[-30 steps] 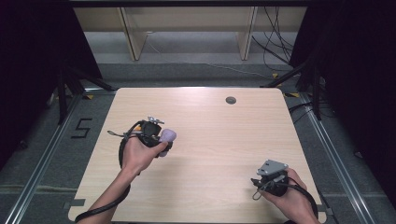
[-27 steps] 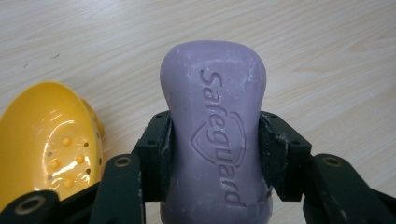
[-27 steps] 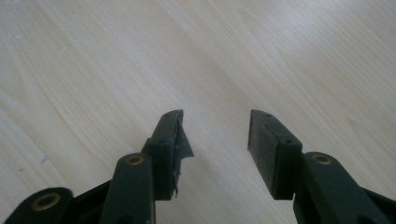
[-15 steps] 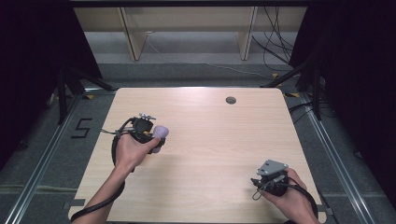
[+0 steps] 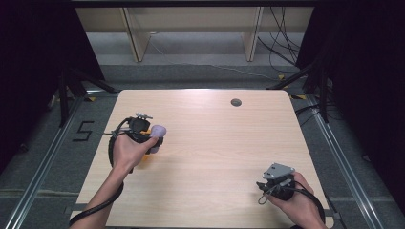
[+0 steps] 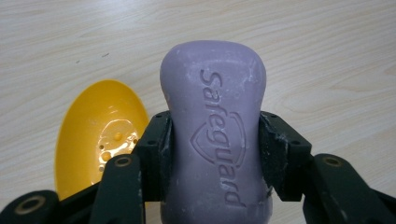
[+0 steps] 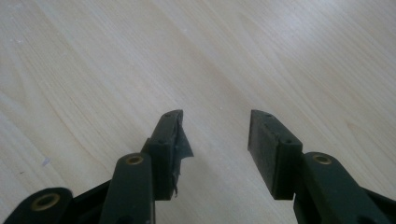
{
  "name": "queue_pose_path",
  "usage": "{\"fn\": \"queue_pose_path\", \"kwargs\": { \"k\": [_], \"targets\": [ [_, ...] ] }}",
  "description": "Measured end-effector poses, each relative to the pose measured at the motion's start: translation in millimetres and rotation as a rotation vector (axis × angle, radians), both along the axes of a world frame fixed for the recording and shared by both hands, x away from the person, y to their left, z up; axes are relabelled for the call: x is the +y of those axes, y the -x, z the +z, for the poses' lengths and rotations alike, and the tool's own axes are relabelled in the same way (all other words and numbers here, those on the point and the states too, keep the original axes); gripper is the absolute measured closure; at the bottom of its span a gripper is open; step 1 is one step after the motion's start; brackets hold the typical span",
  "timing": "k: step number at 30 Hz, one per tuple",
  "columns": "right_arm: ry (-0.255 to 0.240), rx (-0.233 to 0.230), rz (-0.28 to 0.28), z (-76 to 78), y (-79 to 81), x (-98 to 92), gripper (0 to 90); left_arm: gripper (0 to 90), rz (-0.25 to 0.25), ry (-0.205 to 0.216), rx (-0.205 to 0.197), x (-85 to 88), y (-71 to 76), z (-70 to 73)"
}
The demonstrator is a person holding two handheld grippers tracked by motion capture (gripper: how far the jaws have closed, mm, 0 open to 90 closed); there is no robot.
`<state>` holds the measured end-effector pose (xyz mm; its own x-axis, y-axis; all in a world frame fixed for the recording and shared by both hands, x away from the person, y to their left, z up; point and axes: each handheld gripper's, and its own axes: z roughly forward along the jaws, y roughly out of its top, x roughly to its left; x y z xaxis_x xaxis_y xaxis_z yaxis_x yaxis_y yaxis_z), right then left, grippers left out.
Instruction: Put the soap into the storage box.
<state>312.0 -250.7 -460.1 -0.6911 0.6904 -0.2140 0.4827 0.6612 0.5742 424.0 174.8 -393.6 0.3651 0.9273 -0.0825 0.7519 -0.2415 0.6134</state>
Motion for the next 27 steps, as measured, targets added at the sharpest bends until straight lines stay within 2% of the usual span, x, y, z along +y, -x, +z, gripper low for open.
{"fn": "queue_pose_path", "kwargs": {
  "k": [11, 25, 27],
  "targets": [
    [-0.017, 0.0, -0.009, -0.9, 0.3, 0.5, 55.2, 48.6, 0.038, 0.014, 0.006, 10.3, -3.5, -0.5],
    [-0.016, -0.001, -0.011, -0.5, 0.2, 0.3, 55.1, 48.6, 0.062, 0.003, 0.02, 16.4, -6.3, -2.2],
    [-0.016, -0.001, -0.01, -0.5, 0.2, 0.3, 55.1, 48.6, 0.069, 0.004, 0.013, 17.4, -6.9, -2.4]
  ]
}}
